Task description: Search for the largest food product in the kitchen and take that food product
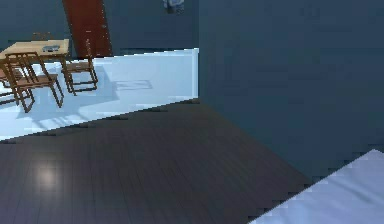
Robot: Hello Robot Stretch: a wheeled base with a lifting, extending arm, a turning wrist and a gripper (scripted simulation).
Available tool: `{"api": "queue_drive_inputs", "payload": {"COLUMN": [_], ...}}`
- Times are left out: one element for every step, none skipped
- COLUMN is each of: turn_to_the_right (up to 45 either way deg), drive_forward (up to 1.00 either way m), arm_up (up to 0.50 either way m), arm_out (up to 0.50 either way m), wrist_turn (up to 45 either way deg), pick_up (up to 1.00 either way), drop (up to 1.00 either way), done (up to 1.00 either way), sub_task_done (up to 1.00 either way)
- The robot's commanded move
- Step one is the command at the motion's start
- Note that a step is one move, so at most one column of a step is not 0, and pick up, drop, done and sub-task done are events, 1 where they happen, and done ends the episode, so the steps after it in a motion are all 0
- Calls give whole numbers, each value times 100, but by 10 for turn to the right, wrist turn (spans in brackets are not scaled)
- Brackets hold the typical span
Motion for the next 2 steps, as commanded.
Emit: {"api": "queue_drive_inputs", "payload": {"turn_to_the_right": [0,0], "drive_forward": [0,0], "arm_up": [10,0], "arm_out": [0,0], "wrist_turn": [0,0], "pick_up": [0,0], "drop": [0,0], "done": [0,100], "sub_task_done": [0,0]}}
